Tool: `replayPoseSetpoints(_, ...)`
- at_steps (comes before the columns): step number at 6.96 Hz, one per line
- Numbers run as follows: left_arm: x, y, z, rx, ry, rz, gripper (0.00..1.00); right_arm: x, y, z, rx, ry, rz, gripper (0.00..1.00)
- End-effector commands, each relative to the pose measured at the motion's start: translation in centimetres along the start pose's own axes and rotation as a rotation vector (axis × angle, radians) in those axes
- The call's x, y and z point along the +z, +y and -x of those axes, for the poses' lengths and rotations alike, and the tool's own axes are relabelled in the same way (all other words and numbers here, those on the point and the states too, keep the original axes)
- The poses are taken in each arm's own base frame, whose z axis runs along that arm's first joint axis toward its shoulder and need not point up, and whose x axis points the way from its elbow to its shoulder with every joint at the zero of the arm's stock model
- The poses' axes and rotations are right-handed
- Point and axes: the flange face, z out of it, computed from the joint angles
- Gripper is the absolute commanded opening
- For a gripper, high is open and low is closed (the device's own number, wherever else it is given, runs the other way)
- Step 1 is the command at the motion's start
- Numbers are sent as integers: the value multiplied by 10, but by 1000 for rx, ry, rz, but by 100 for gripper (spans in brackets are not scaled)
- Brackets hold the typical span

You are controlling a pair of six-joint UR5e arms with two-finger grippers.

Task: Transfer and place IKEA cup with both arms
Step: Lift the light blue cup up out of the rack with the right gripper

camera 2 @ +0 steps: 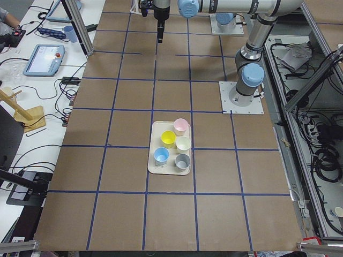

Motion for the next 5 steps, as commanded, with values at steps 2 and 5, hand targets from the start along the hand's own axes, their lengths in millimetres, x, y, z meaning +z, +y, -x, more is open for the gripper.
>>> replayPoseSetpoints(2,-1,0,0,0,3,-1,100,-66,5,11,0,-44,26,23)
replayPoseSetpoints(5,7,4,14,-65,154,47,100,-132,15,61,-15,-51,21,17)
